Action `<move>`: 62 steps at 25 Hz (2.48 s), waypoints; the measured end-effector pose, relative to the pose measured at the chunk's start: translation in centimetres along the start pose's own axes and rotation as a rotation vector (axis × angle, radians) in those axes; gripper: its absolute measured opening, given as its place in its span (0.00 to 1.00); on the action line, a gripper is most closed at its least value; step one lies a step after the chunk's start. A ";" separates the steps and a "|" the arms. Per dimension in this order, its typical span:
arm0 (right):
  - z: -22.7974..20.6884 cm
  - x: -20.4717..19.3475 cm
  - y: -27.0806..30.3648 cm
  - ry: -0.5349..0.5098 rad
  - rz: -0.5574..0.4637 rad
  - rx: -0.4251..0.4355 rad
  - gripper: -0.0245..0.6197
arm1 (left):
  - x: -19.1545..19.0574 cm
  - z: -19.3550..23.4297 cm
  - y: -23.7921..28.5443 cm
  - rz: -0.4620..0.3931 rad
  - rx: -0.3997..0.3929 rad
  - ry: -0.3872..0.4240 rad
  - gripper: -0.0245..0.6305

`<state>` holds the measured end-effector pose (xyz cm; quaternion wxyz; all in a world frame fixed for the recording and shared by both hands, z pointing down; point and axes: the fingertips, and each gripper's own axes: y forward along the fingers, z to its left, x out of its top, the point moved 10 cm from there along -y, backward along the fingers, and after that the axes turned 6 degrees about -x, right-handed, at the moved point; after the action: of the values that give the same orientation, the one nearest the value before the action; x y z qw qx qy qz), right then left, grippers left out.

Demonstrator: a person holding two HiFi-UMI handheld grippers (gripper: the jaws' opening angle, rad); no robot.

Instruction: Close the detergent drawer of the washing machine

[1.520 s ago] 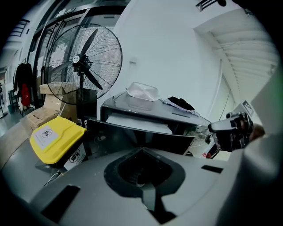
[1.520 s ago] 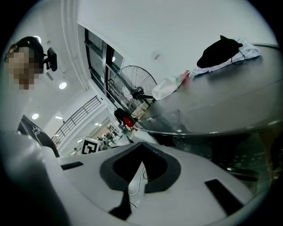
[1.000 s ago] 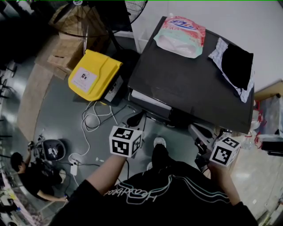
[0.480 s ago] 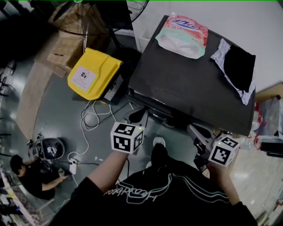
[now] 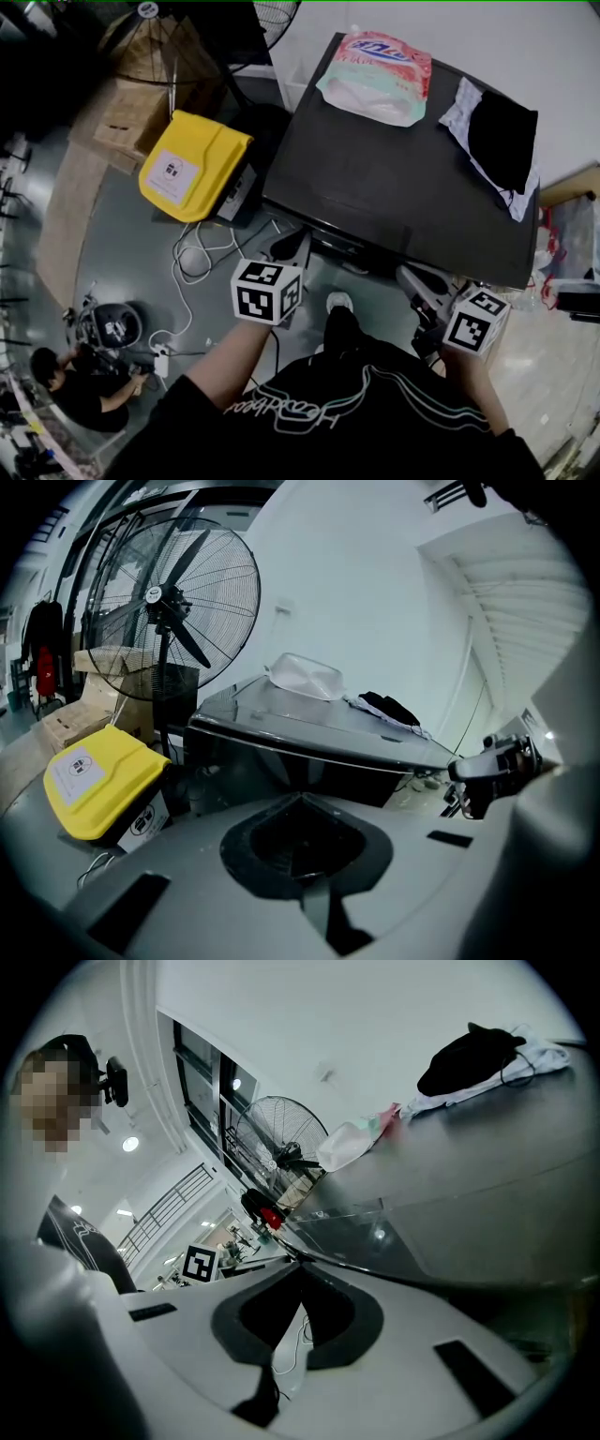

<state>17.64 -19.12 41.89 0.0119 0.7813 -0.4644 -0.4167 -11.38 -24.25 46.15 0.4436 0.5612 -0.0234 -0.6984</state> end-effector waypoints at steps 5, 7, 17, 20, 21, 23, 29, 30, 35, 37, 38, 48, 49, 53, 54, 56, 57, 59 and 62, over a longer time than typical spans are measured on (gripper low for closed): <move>-0.4 0.8 -0.8 -0.008 -0.014 -0.007 0.08 | 0.8 0.1 1.1 0.001 0.023 0.001 0.07; -0.6 1.2 -1.1 -0.006 -0.022 -0.012 0.08 | 0.8 0.1 1.1 0.000 0.015 0.011 0.07; 1.1 2.7 -2.1 -0.087 -0.041 0.018 0.08 | 1.2 0.4 0.8 0.084 -0.075 0.011 0.07; 2.2 2.2 -2.5 -0.129 -0.050 0.050 0.08 | 1.0 -0.3 -0.1 0.099 -0.113 0.019 0.07; 2.6 2.0 -2.8 -0.142 -0.055 0.061 0.08 | 0.9 -0.8 -0.5 0.097 -0.116 0.028 0.07; 3.2 1.4 -3.3 -0.164 -0.068 0.071 0.08 | 0.9 -1.9 -1.7 0.083 -0.133 0.041 0.07; 6.2 -0.6 -5.4 -0.170 -0.113 0.092 0.08 | 2.2 -6.5 -8.3 -0.055 -0.246 0.047 0.07; 6.9 -0.9 -5.9 -0.179 -0.119 0.095 0.08 | 2.3 -7.3 -9.6 -0.078 -0.268 0.044 0.07; 9.9 -2.2 -7.7 -0.224 -0.169 0.110 0.08 | 2.2 -10.3 -14.7 -0.171 -0.325 0.047 0.07; 11.2 -3.2 -8.4 -0.231 -0.184 0.115 0.08 | 1.8 -11.1 -16.5 -0.193 -0.338 0.055 0.07; 11.8 -3.7 -8.8 -0.233 -0.190 0.116 0.08 | 1.6 -11.5 -17.4 -0.201 -0.352 0.056 0.07; 15.4 -8.5 -12.8 -0.263 -0.265 0.082 0.08 | -1.8 -14.0 -23.2 -0.246 -0.393 0.070 0.07; 15.6 -8.9 -12.9 -0.261 -0.264 0.080 0.08 | -2.1 -14.2 -23.4 -0.243 -0.393 0.076 0.07; 16.1 -10.2 -13.5 -0.272 -0.253 0.074 0.08 | -3.2 -14.6 -24.1 -0.234 -0.398 0.083 0.07; 16.1 -10.3 -13.6 -0.271 -0.254 0.071 0.08 | -3.4 -14.6 -24.2 -0.233 -0.398 0.081 0.07; 15.9 -10.6 -13.8 -0.267 -0.255 0.060 0.08 | -3.9 -14.5 -24.1 -0.232 -0.401 0.073 0.07; 15.9 -10.7 -13.9 -0.267 -0.253 0.055 0.08 | -4.1 -14.4 -24.0 -0.231 -0.402 0.067 0.07; 16.0 -11.0 -14.0 -0.273 -0.248 0.050 0.08 | -4.4 -14.3 -24.0 -0.231 -0.402 0.061 0.07; 16.0 -11.3 -14.3 -0.285 -0.245 0.044 0.08 | -4.6 -14.4 -23.9 -0.233 -0.404 0.064 0.07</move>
<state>14.73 3.19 32.85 -0.1220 0.7651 -0.3720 -0.5112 -14.07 -0.15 31.67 0.4637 0.4817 0.1959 -0.7173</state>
